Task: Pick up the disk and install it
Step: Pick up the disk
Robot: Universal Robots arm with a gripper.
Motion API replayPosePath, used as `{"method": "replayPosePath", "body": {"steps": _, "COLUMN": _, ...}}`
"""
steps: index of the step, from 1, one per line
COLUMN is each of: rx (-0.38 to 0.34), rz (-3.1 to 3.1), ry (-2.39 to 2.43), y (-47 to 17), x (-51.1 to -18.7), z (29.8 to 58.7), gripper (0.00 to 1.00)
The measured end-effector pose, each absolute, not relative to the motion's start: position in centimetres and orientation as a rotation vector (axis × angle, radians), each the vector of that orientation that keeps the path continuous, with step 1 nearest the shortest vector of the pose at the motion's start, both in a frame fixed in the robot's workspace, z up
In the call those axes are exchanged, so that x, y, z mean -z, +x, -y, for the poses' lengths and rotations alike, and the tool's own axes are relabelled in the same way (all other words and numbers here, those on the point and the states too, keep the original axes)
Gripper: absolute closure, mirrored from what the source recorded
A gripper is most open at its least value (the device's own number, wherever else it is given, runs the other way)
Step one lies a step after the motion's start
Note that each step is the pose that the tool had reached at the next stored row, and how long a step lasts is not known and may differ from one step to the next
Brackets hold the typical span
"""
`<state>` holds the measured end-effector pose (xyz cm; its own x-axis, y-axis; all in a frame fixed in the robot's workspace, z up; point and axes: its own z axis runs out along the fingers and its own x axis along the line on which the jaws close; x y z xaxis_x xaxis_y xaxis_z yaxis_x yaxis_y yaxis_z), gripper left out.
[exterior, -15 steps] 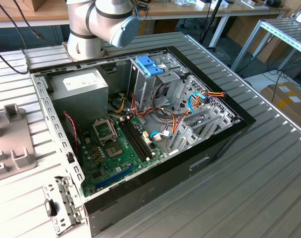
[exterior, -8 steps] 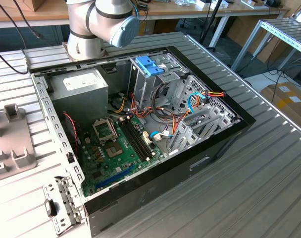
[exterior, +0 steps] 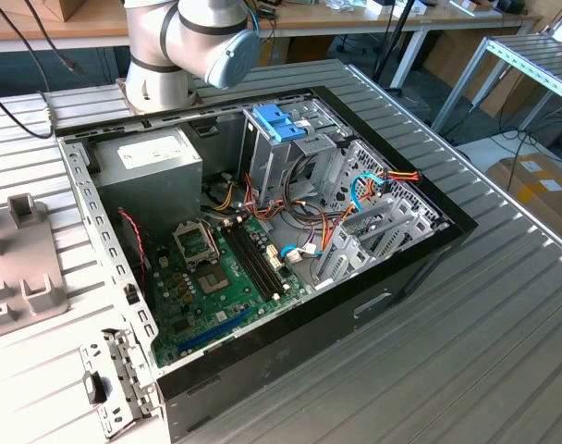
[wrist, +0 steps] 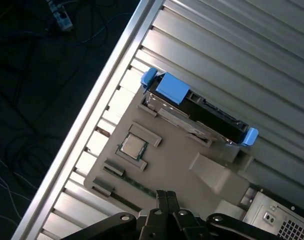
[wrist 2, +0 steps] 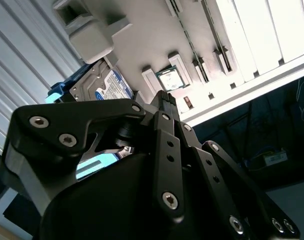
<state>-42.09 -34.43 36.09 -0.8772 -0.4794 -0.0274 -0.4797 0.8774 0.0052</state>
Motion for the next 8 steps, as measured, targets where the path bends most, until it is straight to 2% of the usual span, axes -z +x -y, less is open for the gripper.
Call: {"method": "replayPosePath", "body": {"steps": 8, "rx": -0.020, "rz": -2.995, "ry": -0.861, "y": -42.09, "x": -36.09, "z": 34.43, "gripper": 0.89}}
